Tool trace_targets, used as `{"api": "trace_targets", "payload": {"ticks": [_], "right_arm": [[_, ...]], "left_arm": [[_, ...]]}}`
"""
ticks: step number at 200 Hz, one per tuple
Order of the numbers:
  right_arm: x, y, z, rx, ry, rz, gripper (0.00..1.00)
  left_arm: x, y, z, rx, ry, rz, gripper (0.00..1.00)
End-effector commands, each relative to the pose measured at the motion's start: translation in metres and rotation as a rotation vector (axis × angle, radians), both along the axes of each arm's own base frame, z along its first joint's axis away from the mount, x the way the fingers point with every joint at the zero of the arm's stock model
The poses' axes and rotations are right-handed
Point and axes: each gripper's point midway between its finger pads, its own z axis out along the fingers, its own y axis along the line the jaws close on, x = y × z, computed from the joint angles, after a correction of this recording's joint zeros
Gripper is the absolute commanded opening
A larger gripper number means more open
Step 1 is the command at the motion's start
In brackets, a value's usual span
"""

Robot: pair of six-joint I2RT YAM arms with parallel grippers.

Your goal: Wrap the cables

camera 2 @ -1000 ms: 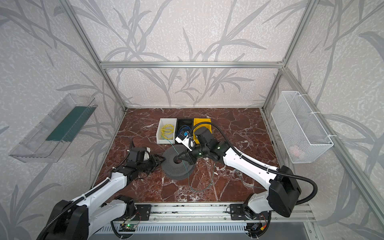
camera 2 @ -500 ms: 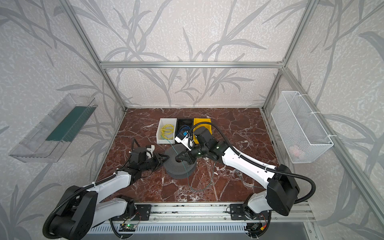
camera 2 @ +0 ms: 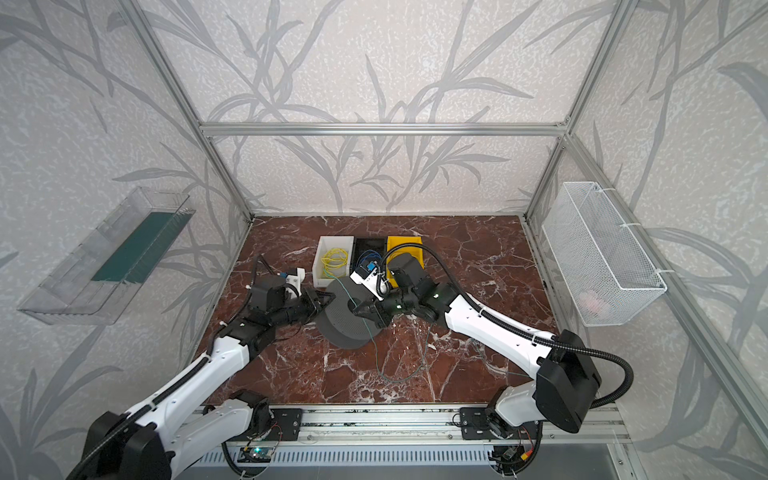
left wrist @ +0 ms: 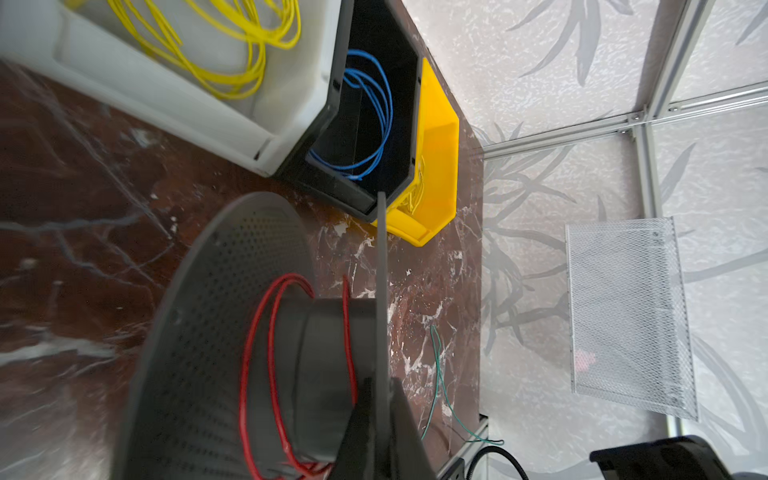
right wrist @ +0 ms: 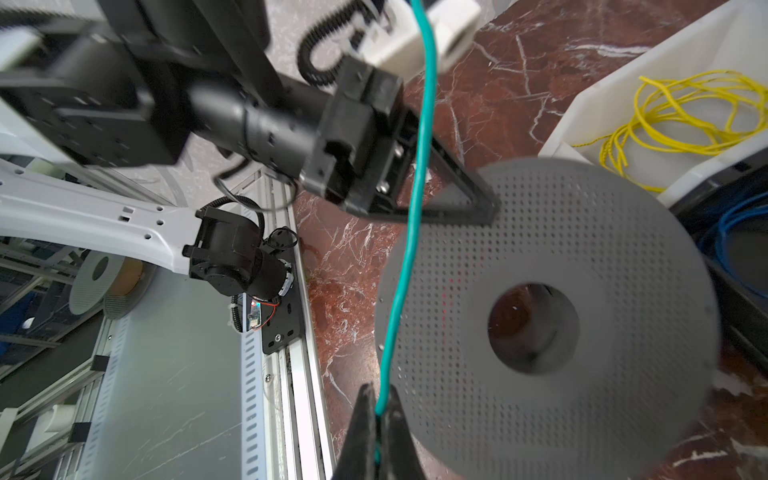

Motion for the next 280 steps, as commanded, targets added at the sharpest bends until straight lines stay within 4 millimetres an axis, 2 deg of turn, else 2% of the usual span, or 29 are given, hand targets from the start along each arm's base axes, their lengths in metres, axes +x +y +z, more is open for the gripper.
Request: {"api": "trace_targets", "payload": {"ticks": [1,31,51,105,142,185,209,243,259,280], "right_arm": [[-0.004,-0.015,0.007,-0.008,-0.043,-0.033,0.00],[-0.004,-0.033,0.011,-0.003,-0.041,-0.089,0.00],[-0.006,-0.046,0.011,0.027,-0.022,-0.131,0.00],[-0.025,-0.064,-0.001,0.026,-0.016,-0.132,0.00],[-0.031,-0.070,-0.003,0.038,-0.017,-0.146,0.00],[-0.036,-0.074,-0.003,0.032,-0.017,-0.136,0.00],[-0.037,-0.073,0.002,0.024,0.003,-0.129,0.00],[-0.033,-0.064,0.004,0.053,0.084,-0.153,0.00],[-0.033,-0.056,0.000,0.056,0.107,-0.156,0.00],[-0.037,-0.042,-0.004,0.042,0.116,-0.174,0.00]], "left_arm": [[-0.018,0.033,0.001,0.266,0.103,0.028,0.00],[-0.020,0.034,0.041,0.477,0.113,0.010,0.00],[-0.017,0.032,0.053,0.639,0.143,0.019,0.00],[0.010,-0.006,0.035,0.704,0.198,0.028,0.00],[0.016,-0.023,0.012,0.732,0.238,0.029,0.00],[0.021,-0.046,0.001,0.668,0.261,0.001,0.00],[0.022,-0.044,0.007,0.663,0.252,0.012,0.21],[0.021,-0.027,0.023,0.651,0.224,0.045,0.46],[0.018,-0.017,0.034,0.624,0.222,0.042,0.54],[0.010,0.000,0.049,0.564,0.231,0.036,0.57]]}}
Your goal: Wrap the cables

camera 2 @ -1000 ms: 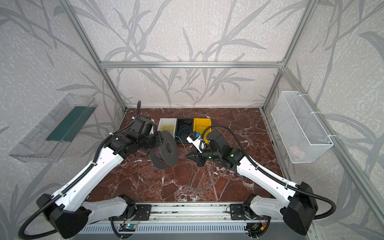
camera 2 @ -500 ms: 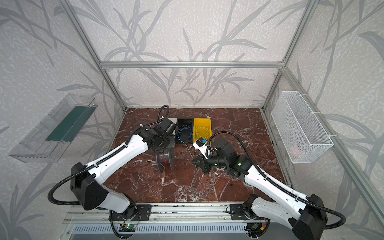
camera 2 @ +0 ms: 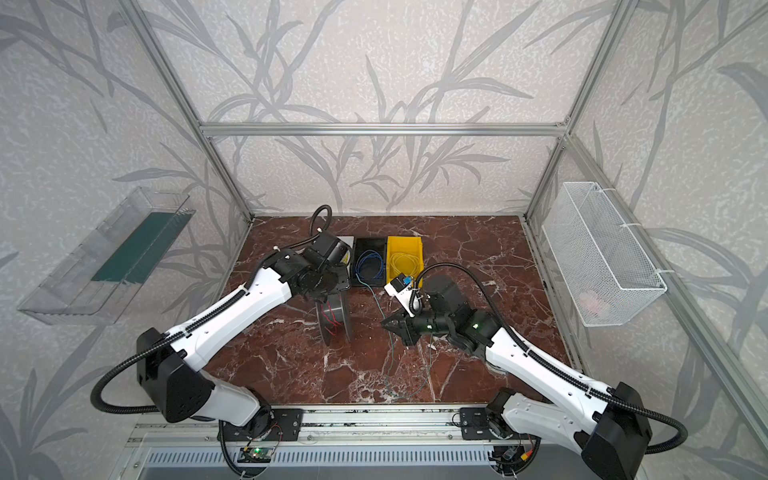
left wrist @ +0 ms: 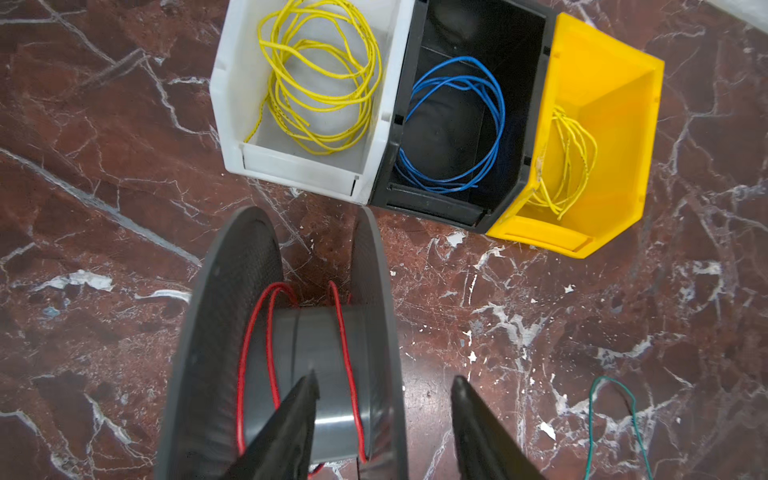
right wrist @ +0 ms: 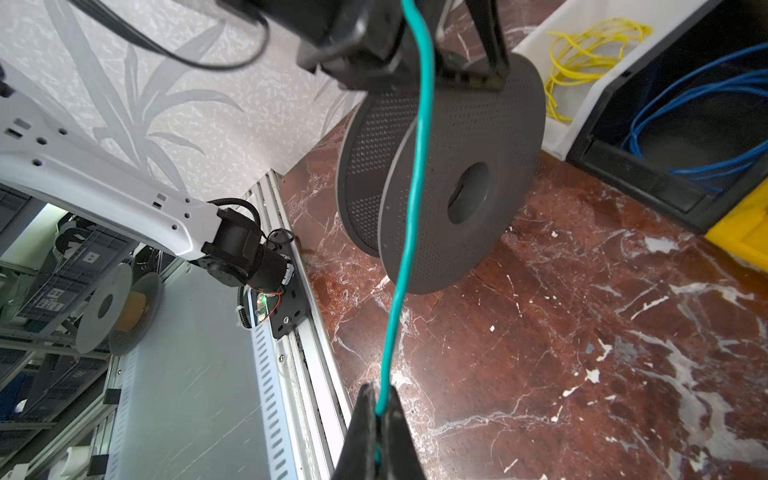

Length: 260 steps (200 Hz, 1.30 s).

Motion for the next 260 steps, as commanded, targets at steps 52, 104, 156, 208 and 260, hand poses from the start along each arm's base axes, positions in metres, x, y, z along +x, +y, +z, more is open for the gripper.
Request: {"api": "trace_targets", "payload": {"ticks": [52,104,156,208,260], "right_arm": [[-0.026,0.077,-0.006,0.015,0.014,-0.081,0.00],[-0.021,0.107,-0.042,-0.101,0.037,-0.160,0.00],[-0.003,0.109,-0.062,-0.185,0.017,-0.270,0.00],[0.005,0.128,-0.067,-0.209,0.025,-0.278,0.00],[0.007,0.134,-0.063,-0.199,-0.002,-0.260,0.00]], "left_arm": [[-0.041,0.088,0.074,-0.067,-0.095,0.058,0.61],[-0.049,0.078,0.057,-0.122,-0.095,-0.017,0.60],[-0.056,0.055,0.031,-0.244,-0.107,-0.102,0.61],[-0.053,0.044,0.015,-0.300,-0.147,-0.124,0.63],[-0.040,0.044,-0.005,-0.226,-0.107,-0.131,0.63]]}}
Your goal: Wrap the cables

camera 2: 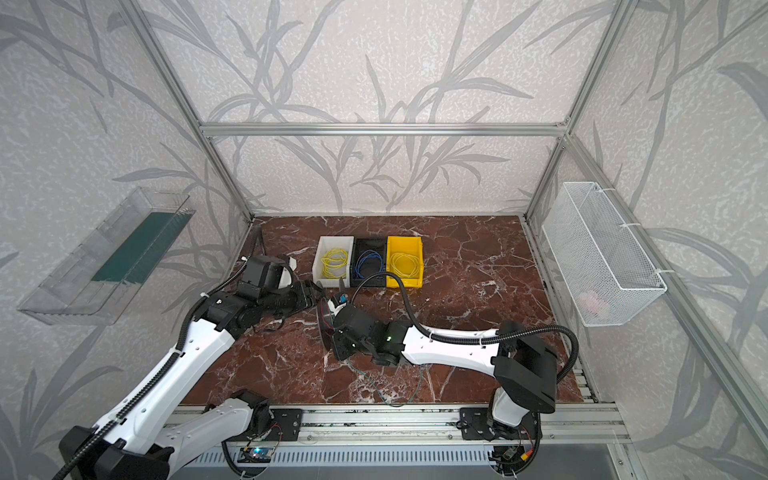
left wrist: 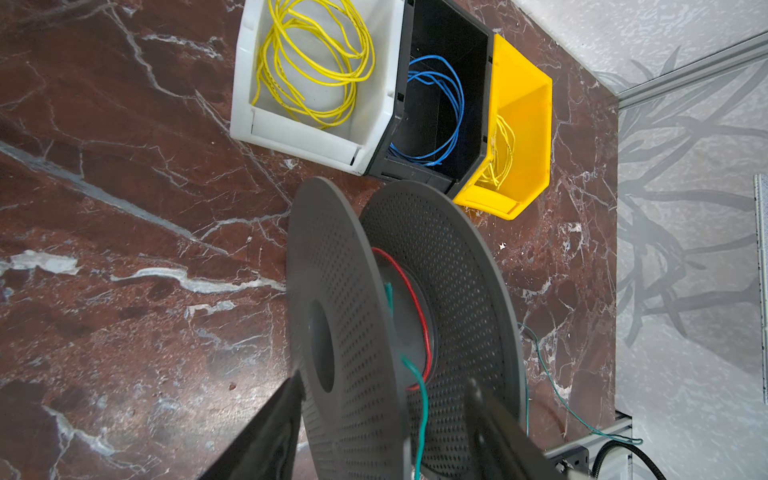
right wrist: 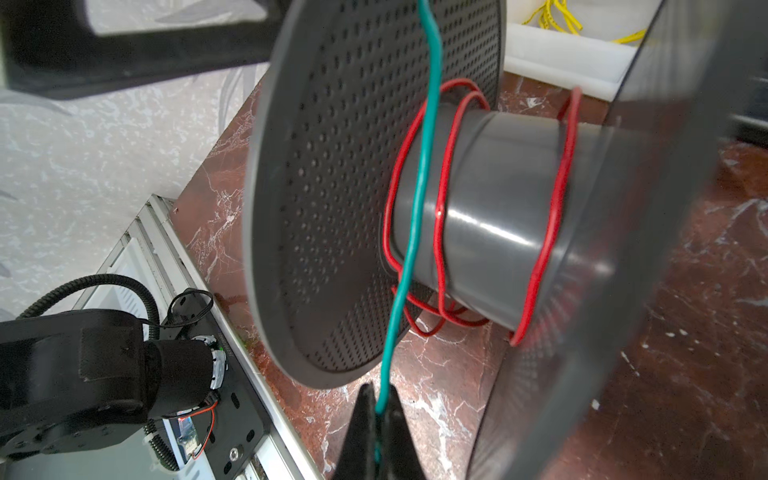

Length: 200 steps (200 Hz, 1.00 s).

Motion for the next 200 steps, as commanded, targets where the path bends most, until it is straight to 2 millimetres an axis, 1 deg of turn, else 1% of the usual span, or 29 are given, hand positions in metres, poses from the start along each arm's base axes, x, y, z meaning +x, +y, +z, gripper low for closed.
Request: {"api": "trace_targets", "payload": {"ticks": [1,21,47,77,93,107,129,168,200], "right_arm": [[0.002,0.005,0.007,0.001,-0.024,0.003,0.00],[0.003,0.005,0.004,-0.015,-0.021,-0.003,0.00],[0.004,0.008,0.003,-0.024,-0.017,-0.001,0.00],[0.004,0.011,0.003,-0.026,-0.011,0.004,0.00],[0.005,0.012,0.001,-0.034,-0.014,0.008,0.00],[0.005,0.011,-0.002,-0.044,-0.011,0.006,0.00],[0.004,0.013,-0.006,-0.044,-0.002,0.009,0.00],[0.003,0.016,-0.007,-0.038,0.004,0.020,0.00],[0.003,0.017,-0.006,-0.028,0.008,0.020,0.00]], "left_arm": [[0.009,0.000,-0.004,0.041,-0.014,-0.013,0.63],[0.014,-0.002,-0.012,0.073,0.015,-0.021,0.60],[0.015,-0.007,-0.019,0.143,0.033,-0.035,0.57],[0.015,-0.006,-0.024,0.211,0.051,-0.032,0.45],[0.014,-0.005,-0.026,0.244,0.064,-0.032,0.41],[0.015,-0.005,-0.026,0.249,0.065,-0.029,0.38],[0.015,-0.005,-0.028,0.253,0.070,-0.026,0.29],[0.016,-0.007,-0.032,0.261,0.084,-0.031,0.26],[0.016,-0.005,-0.035,0.284,0.102,-0.035,0.16]]}}
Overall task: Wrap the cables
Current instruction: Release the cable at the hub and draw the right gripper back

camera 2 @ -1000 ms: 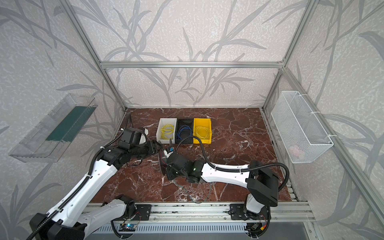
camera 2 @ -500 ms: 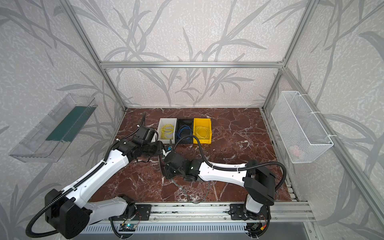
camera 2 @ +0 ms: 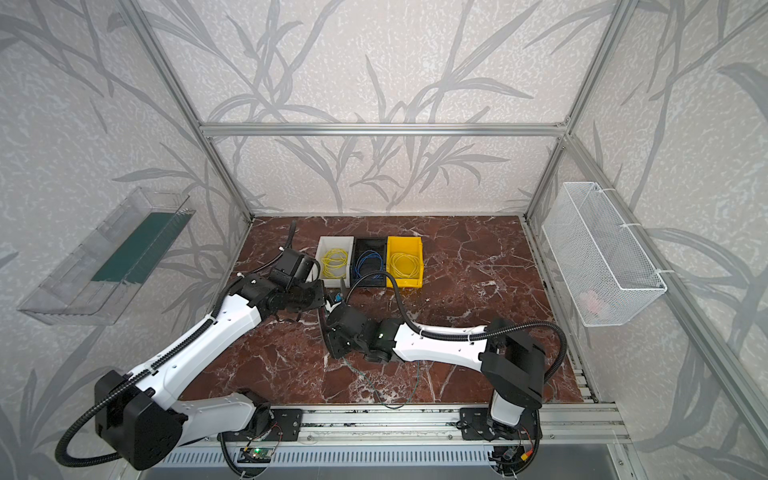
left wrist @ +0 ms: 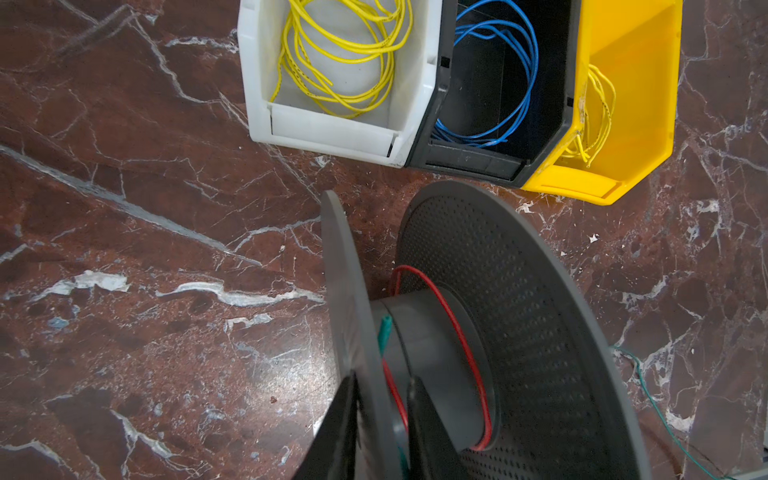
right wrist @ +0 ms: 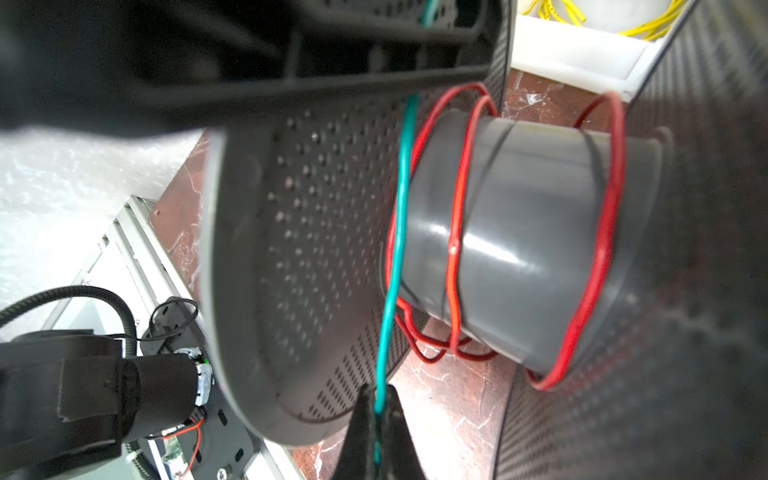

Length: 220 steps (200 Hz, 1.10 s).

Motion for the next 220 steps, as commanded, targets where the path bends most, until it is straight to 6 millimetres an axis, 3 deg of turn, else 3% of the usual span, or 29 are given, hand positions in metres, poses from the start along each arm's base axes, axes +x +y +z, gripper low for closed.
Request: {"api": "trace_targets", "payload": {"ticks": [1,30,37,79,85,93,101,110,126,142,148,168,198,220], "right_arm": [[-0.002,0.006,0.003,0.002,-0.008,0.029,0.00],[-0.005,0.010,0.005,0.026,0.002,0.047,0.00],[-0.004,0.013,-0.006,0.009,0.017,0.053,0.00],[-0.016,0.025,-0.007,0.040,0.058,0.141,0.00],[-0.018,0.025,-0.004,0.049,0.061,0.157,0.08],[-0.021,0.024,0.002,0.067,0.060,0.181,0.25],[-0.024,0.020,0.002,0.072,0.069,0.205,0.39],[-0.025,0.010,0.019,0.115,0.068,0.225,0.52],[-0.031,-0.011,0.028,0.188,0.127,0.282,0.64],[-0.039,-0.037,0.035,0.239,0.169,0.337,0.68],[-0.028,-0.053,0.037,0.240,0.158,0.313,0.70],[-0.036,-0.078,0.042,0.205,0.086,0.360,0.75],[-0.052,-0.087,0.043,0.195,0.067,0.452,0.76],[-0.054,-0.089,0.024,0.166,0.086,0.460,0.76]], "left_arm": [[0.000,0.004,-0.002,0.047,0.022,-0.004,0.16],[0.000,0.005,-0.002,0.053,0.022,0.003,0.05],[0.000,0.005,-0.001,0.051,0.020,0.002,0.00],[0.001,-0.004,0.002,0.005,0.007,-0.021,0.00],[0.000,-0.004,0.004,0.000,0.001,-0.024,0.00],[0.000,-0.005,0.006,-0.010,-0.003,-0.033,0.00],[-0.001,-0.004,0.010,-0.024,-0.012,-0.036,0.00],[-0.002,-0.003,0.014,-0.048,-0.022,-0.043,0.00],[-0.003,-0.001,0.024,-0.101,-0.051,-0.049,0.00],[-0.004,0.003,0.035,-0.143,-0.083,-0.065,0.00],[-0.004,0.003,0.039,-0.154,-0.091,-0.076,0.00],[-0.004,0.005,0.053,-0.176,-0.116,-0.104,0.00],[0.000,0.006,0.074,-0.207,-0.153,-0.116,0.00],[0.001,0.005,0.090,-0.242,-0.174,-0.115,0.00]]}}
